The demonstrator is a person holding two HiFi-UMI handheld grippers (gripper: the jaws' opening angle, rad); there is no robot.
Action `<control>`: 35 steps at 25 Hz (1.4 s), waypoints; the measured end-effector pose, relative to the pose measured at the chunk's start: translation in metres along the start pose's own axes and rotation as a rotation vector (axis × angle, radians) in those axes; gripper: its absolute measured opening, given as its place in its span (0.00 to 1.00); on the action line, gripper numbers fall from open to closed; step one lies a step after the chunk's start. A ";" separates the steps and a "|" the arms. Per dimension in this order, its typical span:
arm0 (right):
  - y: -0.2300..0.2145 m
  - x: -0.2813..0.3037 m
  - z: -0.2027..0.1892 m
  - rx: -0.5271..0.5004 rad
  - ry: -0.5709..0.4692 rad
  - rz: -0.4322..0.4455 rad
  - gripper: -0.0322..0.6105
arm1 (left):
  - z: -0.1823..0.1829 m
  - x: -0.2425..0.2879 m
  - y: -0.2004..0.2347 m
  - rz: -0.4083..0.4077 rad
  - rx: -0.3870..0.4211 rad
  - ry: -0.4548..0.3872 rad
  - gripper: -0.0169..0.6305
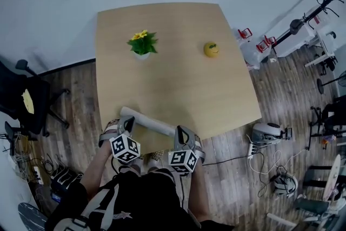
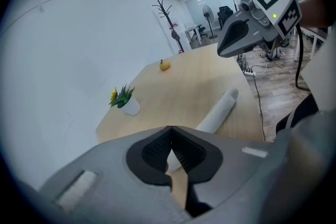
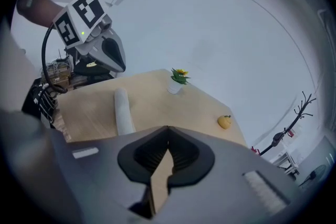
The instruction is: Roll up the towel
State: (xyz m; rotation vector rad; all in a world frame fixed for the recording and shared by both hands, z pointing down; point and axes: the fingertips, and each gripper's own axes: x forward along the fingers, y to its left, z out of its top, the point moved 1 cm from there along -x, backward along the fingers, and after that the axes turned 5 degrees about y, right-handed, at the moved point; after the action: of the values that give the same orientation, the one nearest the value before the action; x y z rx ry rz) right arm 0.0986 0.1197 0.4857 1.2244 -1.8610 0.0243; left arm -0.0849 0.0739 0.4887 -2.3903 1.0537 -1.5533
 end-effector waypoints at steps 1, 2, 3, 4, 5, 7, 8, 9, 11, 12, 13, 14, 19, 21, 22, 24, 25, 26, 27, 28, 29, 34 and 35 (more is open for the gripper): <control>-0.002 -0.004 0.002 0.020 -0.012 -0.007 0.06 | 0.003 -0.005 0.003 0.006 -0.020 -0.020 0.04; -0.004 -0.009 0.005 0.040 -0.025 -0.014 0.06 | 0.007 -0.010 0.005 0.013 -0.043 -0.041 0.04; -0.006 -0.014 0.007 0.059 -0.038 -0.022 0.06 | 0.010 -0.015 0.008 0.019 -0.067 -0.063 0.04; -0.008 -0.019 0.010 0.078 -0.050 -0.031 0.06 | 0.014 -0.021 0.011 0.023 -0.091 -0.087 0.04; -0.011 -0.025 0.012 0.097 -0.062 -0.040 0.06 | 0.017 -0.027 0.013 0.024 -0.115 -0.111 0.04; -0.015 -0.034 0.017 0.136 -0.090 -0.060 0.06 | 0.024 -0.038 0.017 0.023 -0.157 -0.160 0.04; -0.018 -0.038 0.020 0.157 -0.107 -0.073 0.06 | 0.027 -0.044 0.020 0.025 -0.175 -0.186 0.04; -0.021 -0.043 0.023 0.179 -0.125 -0.087 0.06 | 0.031 -0.049 0.022 0.026 -0.191 -0.213 0.04; -0.028 -0.053 0.030 0.223 -0.164 -0.113 0.06 | 0.039 -0.059 0.026 0.019 -0.220 -0.264 0.04; -0.031 -0.058 0.033 0.246 -0.181 -0.122 0.06 | 0.043 -0.064 0.028 0.015 -0.235 -0.289 0.04; -0.033 -0.063 0.037 0.268 -0.199 -0.128 0.06 | 0.047 -0.069 0.030 0.014 -0.251 -0.312 0.04; -0.036 -0.068 0.041 0.289 -0.218 -0.133 0.06 | 0.050 -0.075 0.033 0.013 -0.266 -0.335 0.04; -0.045 -0.094 0.067 0.334 -0.312 -0.165 0.06 | 0.061 -0.101 0.046 0.011 -0.363 -0.435 0.04; -0.044 -0.101 0.074 0.338 -0.332 -0.178 0.06 | 0.061 -0.109 0.050 0.022 -0.380 -0.459 0.04; -0.043 -0.105 0.077 0.342 -0.342 -0.184 0.06 | 0.060 -0.112 0.051 0.025 -0.383 -0.468 0.04; -0.043 -0.112 0.082 0.353 -0.360 -0.201 0.06 | 0.060 -0.116 0.052 0.022 -0.392 -0.490 0.04; -0.043 -0.116 0.083 0.361 -0.367 -0.210 0.06 | 0.060 -0.119 0.053 0.020 -0.396 -0.500 0.04; -0.043 -0.119 0.084 0.371 -0.373 -0.219 0.06 | 0.060 -0.122 0.053 0.018 -0.400 -0.509 0.04; -0.042 -0.122 0.084 0.381 -0.378 -0.226 0.06 | 0.061 -0.125 0.053 0.015 -0.403 -0.517 0.04; -0.040 -0.125 0.084 0.392 -0.383 -0.233 0.06 | 0.060 -0.127 0.053 0.013 -0.405 -0.525 0.04; -0.038 -0.128 0.084 0.400 -0.386 -0.239 0.06 | 0.060 -0.130 0.053 0.010 -0.408 -0.534 0.04; -0.027 -0.133 0.083 0.426 -0.393 -0.261 0.06 | 0.057 -0.139 0.054 -0.003 -0.415 -0.571 0.04; -0.026 -0.133 0.083 0.433 -0.393 -0.259 0.06 | 0.057 -0.140 0.055 -0.005 -0.415 -0.574 0.04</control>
State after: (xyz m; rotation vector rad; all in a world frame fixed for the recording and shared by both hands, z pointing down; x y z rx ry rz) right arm 0.0808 0.1664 0.3345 1.8733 -2.0792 0.0493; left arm -0.0974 0.1004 0.3306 -2.8281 1.3082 -0.5953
